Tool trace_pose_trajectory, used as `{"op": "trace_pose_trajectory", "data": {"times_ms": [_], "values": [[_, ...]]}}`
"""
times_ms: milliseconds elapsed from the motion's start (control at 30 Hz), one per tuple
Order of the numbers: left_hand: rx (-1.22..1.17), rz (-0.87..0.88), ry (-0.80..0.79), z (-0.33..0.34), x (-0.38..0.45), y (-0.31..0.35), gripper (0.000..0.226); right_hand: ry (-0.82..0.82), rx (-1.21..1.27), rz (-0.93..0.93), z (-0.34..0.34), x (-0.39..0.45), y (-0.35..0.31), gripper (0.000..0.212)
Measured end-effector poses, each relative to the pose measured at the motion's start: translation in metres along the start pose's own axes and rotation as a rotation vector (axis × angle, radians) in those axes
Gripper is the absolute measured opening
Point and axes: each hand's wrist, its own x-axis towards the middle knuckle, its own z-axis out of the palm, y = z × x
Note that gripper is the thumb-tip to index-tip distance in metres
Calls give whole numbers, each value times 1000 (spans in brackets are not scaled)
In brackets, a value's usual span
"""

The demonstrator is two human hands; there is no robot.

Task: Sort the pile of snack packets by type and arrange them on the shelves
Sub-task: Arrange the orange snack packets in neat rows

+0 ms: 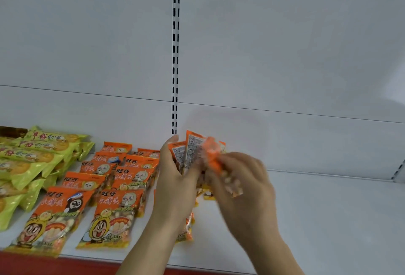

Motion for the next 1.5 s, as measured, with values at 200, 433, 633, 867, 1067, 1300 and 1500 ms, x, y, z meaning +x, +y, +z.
{"op": "trace_pose_trajectory", "data": {"times_ms": [200,433,633,867,1067,1300,1500], "values": [[-14,-18,-22,2,0,-6,58,-188,185,154,-1,-7,11,18],[11,-10,30,3,-2,-5,54,-239,187,346,-13,-4,14,32],[-35,-19,168,-19,11,0,57,-284,60,682,-20,-3,56,42],[4,-20,136,-18,3,-7,56,-671,-258,495,13,-14,58,58],[4,-54,135,-18,-1,-12,57,-798,-544,382,12,-21,58,69],[-51,-55,61,-9,-8,-8,56,-764,-505,393,7,-21,55,68],[-6,5,-12,0,-13,-13,59,-408,222,623,-2,-5,22,36]]}}
